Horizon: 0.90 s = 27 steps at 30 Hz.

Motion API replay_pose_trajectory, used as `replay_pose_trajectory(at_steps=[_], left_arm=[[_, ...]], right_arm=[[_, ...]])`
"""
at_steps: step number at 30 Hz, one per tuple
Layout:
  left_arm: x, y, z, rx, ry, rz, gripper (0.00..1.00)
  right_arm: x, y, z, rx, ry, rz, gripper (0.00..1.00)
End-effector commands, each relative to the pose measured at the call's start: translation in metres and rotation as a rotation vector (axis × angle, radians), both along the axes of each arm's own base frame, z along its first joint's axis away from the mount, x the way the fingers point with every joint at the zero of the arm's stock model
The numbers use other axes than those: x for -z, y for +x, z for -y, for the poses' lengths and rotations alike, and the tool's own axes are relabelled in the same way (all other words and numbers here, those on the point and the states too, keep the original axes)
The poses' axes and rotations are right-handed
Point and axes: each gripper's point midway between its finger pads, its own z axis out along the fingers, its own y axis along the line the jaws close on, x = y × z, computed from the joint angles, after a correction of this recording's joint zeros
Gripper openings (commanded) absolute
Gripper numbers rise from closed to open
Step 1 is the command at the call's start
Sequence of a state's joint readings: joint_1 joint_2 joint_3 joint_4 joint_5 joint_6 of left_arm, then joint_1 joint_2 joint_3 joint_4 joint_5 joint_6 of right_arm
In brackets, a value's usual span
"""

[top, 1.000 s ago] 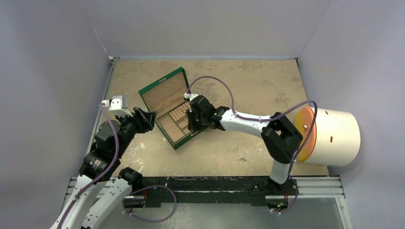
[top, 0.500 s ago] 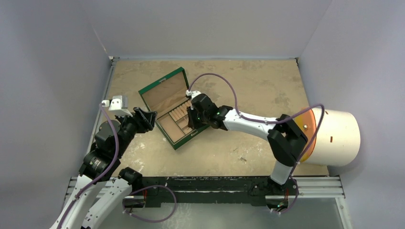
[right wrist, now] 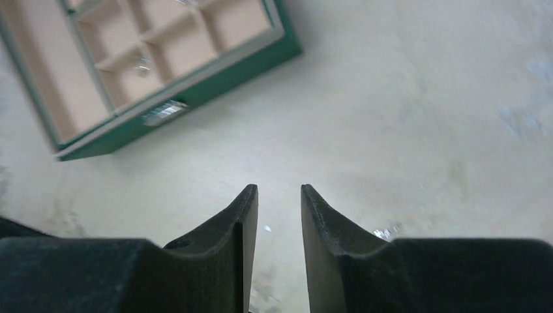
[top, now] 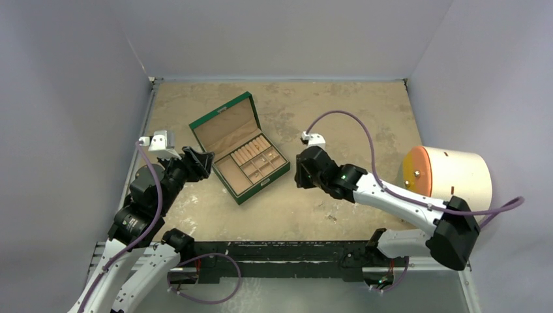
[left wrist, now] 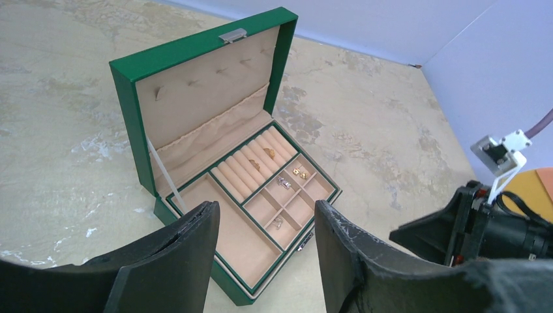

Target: Organize the mixed jewelry

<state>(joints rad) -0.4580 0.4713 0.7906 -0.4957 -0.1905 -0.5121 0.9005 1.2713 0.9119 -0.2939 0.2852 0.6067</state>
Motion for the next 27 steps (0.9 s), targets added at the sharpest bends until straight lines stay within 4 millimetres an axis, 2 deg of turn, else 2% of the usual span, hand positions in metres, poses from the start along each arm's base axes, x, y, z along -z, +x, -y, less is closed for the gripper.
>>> replay_pose_trajectory(at_steps=[1,5,9,16,27], left_arm=[[-0.007,0.004,0.0,-0.005,0.001,0.028,0.55],[-0.007,0.005,0.0,-0.003,0.0,0.025,0.55],[-0.006,0.005,0.001,-0.001,0.0,0.021,0.55],[-0.006,0.005,0.002,0.001,0.0,0.021,0.55],[-0.004,0.007,0.002,0.0,0.004,0.015,0.55]], right_arm=[[0.03,-0.022,0.058,0.219,-0.098,-0.083,0.34],[0.057,-0.044,0.084,0.328,-0.117,-0.16,0.35],[0.071,-0.054,0.098,0.403,-0.119,-0.193,0.36],[0.087,-0.053,0.108,0.494,-0.165,-0.21,0.38],[0.1,-0.037,0.1,0.533,-0.219,-0.224,0.36]])
